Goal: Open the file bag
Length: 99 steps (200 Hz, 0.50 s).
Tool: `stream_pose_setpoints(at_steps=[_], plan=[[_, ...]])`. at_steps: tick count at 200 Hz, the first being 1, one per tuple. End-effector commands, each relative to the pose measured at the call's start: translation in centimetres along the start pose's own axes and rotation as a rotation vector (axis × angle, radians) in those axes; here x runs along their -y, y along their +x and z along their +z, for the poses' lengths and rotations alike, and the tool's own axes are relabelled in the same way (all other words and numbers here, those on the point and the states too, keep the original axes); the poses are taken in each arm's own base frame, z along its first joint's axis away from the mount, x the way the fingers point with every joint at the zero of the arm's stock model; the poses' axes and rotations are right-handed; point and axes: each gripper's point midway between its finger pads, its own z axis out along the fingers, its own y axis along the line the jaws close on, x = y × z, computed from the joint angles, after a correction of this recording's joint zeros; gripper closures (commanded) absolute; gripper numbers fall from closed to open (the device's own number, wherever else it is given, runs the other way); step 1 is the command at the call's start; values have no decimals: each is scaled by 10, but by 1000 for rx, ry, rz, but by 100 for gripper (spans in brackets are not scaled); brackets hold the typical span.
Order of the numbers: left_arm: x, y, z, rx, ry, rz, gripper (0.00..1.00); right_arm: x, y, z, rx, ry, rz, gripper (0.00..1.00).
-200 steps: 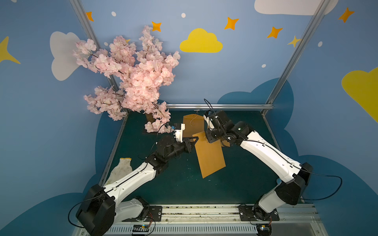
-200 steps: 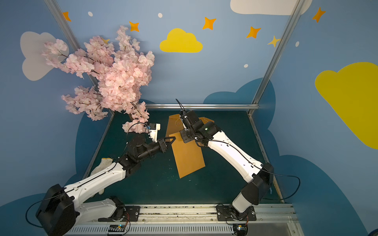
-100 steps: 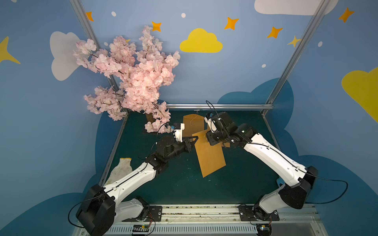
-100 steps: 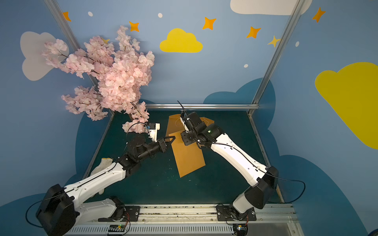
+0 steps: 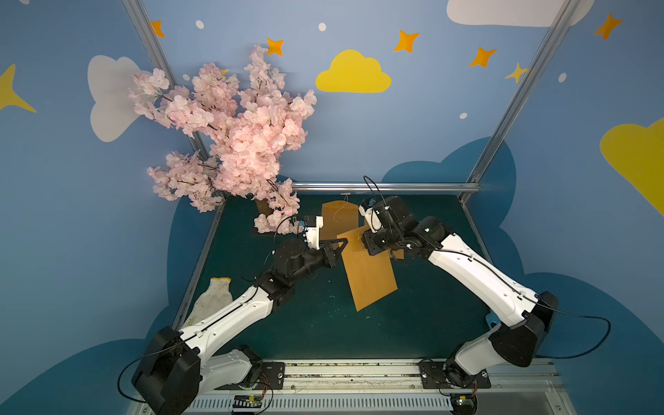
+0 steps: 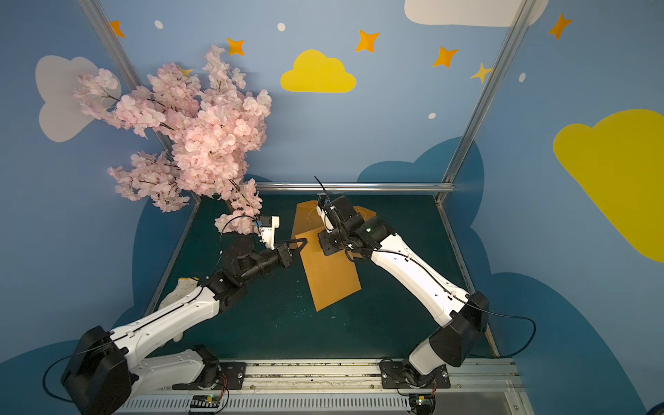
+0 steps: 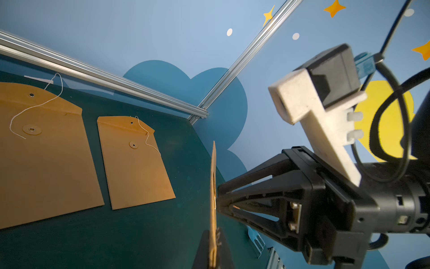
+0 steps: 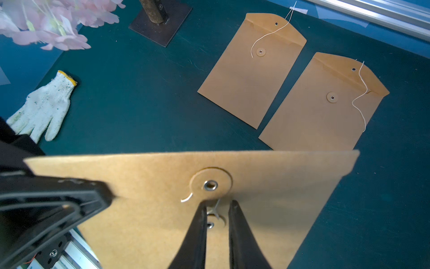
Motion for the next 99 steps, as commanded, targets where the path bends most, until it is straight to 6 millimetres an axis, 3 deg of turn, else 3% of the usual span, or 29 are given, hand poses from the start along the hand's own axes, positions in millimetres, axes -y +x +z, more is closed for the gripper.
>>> stream_pose_setpoints(at_steps=[1,80,99], plan=[[7,-5,-3,23,24,18,97,-1,1,4,-4,-14,17,81],[6,-2,-1,13,27,12,98,-3,-4,1,14,-30,9,85],[6,-2,-2,14,27,12,98,-3,-3,2,11,-33,10,91]])
